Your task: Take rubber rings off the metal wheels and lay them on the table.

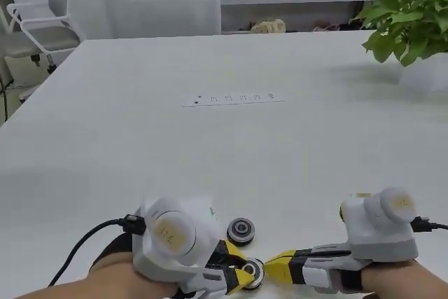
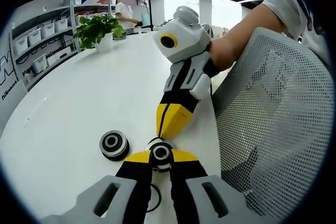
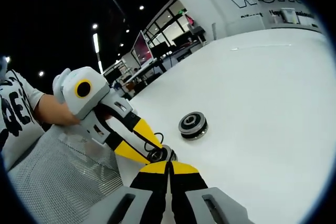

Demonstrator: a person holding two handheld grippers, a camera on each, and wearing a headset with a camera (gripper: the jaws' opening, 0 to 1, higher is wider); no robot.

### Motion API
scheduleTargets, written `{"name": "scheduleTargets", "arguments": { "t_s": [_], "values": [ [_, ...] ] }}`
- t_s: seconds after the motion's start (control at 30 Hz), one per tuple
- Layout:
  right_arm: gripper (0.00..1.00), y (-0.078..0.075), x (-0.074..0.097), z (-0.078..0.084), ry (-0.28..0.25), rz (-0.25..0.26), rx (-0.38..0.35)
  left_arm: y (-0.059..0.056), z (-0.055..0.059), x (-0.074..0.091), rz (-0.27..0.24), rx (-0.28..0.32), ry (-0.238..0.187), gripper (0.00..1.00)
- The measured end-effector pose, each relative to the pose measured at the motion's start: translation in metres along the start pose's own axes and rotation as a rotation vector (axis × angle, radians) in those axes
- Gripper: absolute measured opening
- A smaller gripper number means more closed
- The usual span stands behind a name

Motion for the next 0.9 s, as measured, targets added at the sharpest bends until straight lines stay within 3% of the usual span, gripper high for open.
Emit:
{"name": "scheduleTargets", "arguments": {
  "t_s": [0.9],
  "values": [
    [0.00,0.0068,-0.0038,-0.0032,-0.011,-0.048,0.029,-0.0013,-0.0007,0.0008,-0.009,0.009,0.005,0.07]
  ]
}}
Point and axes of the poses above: the centre of the closed fingertips' face, and the gripper's own axes: x roughly backward along the fingers, y roughly to its left, z roughly out of its underside, the point moved 10 cm from there along x, roughly backward along the fingers, and after that the axes turned 1 degree about y, right-handed, at the moved point
